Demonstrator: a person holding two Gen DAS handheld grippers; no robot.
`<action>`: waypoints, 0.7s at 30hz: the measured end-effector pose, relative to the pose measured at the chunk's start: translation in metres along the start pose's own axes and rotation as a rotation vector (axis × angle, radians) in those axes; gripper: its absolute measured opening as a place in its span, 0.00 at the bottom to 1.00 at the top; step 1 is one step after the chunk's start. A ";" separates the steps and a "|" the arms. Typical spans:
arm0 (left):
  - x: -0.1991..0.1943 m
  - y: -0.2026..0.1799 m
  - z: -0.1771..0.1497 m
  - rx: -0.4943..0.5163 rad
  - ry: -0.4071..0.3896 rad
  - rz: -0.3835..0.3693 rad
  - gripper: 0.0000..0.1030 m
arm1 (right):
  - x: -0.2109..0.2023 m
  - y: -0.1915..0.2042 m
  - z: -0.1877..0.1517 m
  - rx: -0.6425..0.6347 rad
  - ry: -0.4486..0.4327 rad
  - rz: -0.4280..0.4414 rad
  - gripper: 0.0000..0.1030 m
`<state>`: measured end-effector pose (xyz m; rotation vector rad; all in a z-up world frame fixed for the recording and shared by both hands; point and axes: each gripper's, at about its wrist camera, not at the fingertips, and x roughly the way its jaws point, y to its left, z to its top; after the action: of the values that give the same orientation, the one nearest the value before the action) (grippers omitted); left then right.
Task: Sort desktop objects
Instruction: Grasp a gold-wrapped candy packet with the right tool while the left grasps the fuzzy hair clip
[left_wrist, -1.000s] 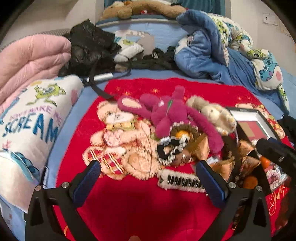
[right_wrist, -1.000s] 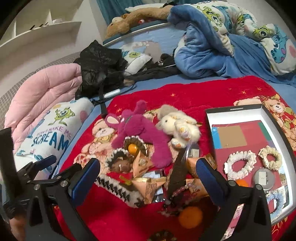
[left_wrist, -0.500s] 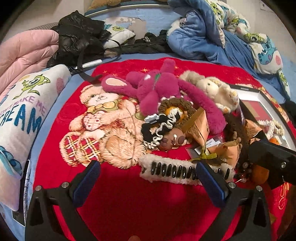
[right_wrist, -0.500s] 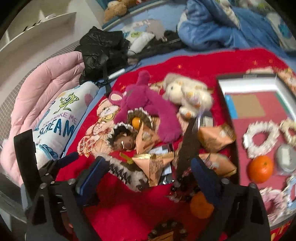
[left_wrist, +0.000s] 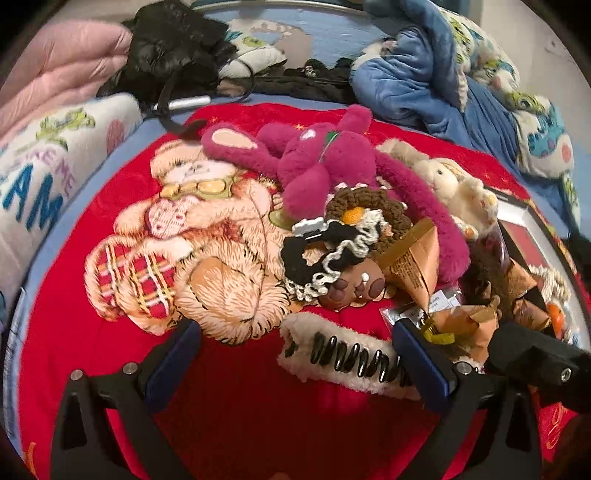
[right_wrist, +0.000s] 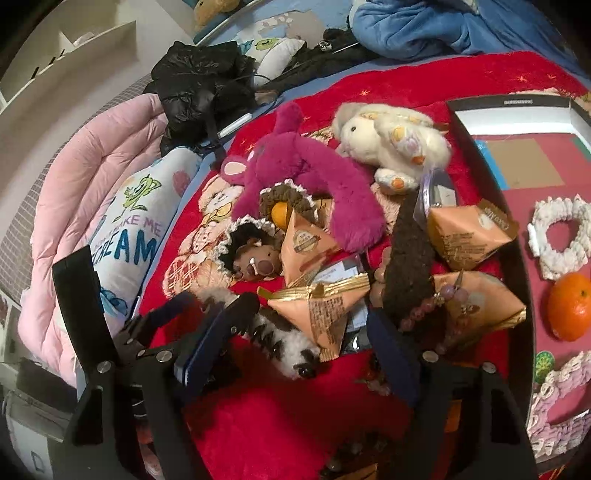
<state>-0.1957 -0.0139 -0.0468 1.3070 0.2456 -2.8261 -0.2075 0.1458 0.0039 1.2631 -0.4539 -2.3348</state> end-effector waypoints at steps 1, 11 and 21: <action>0.002 0.001 0.000 -0.006 0.005 -0.001 1.00 | 0.001 0.000 0.000 0.004 -0.001 0.000 0.76; 0.006 0.001 -0.001 -0.028 0.009 -0.019 1.00 | 0.006 -0.011 0.001 0.068 0.007 0.018 0.47; -0.008 -0.016 -0.005 0.063 -0.027 -0.065 0.56 | 0.008 -0.008 -0.002 0.046 0.008 0.024 0.39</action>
<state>-0.1884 0.0023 -0.0417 1.2941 0.2030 -2.9267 -0.2115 0.1480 -0.0070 1.2806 -0.5202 -2.3115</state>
